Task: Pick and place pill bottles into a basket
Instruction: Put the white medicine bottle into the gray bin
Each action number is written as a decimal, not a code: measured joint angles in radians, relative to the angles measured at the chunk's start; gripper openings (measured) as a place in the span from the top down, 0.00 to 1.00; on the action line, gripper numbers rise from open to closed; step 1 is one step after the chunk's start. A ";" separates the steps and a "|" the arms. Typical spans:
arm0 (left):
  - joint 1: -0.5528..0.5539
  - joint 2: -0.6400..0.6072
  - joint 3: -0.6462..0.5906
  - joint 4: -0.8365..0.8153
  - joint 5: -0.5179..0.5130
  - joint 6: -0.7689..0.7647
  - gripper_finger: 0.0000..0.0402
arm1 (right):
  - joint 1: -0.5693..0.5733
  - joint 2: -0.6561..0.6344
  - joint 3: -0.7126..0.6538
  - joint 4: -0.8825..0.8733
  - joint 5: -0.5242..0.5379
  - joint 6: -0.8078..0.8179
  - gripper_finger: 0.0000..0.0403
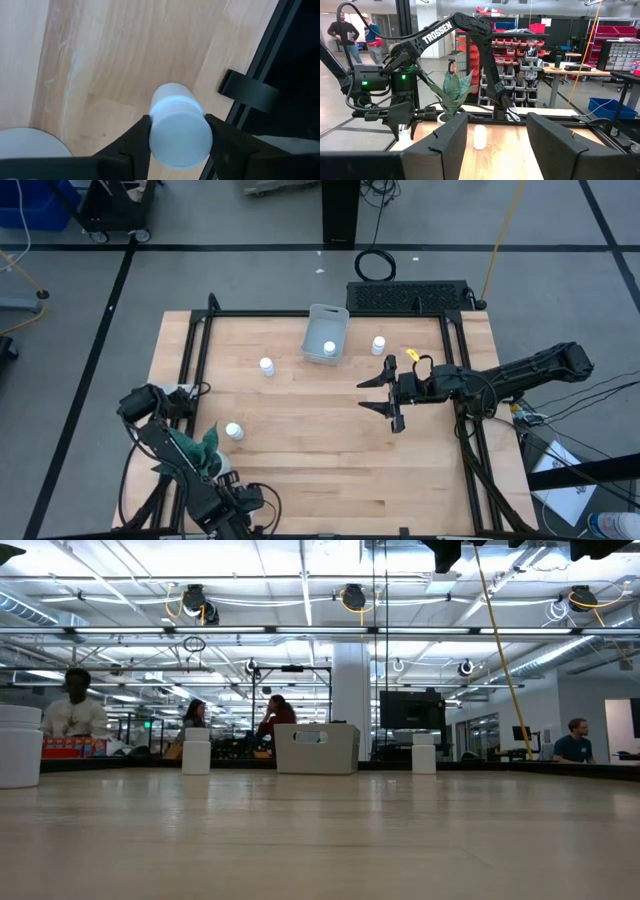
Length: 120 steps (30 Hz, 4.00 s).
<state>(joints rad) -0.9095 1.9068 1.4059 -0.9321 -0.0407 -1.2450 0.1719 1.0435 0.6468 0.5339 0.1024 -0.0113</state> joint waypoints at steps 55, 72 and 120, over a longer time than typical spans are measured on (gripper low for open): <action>0.422 -0.860 -0.002 -0.003 -0.791 0.922 0.59 | 0.000 -0.084 0.000 -0.055 0.005 -0.114 0.51; 0.908 -0.878 -0.002 0.250 -0.450 1.278 0.59 | -0.002 -0.116 0.000 -0.102 0.006 -0.135 0.51; 1.580 -0.218 0.008 0.659 0.261 1.280 0.59 | -0.002 -0.116 0.000 -0.231 0.088 -0.132 0.51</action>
<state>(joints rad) 0.6710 1.6884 1.4136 -0.2727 0.2201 0.0352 0.1699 0.9279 0.6472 0.3029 0.1905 -0.1432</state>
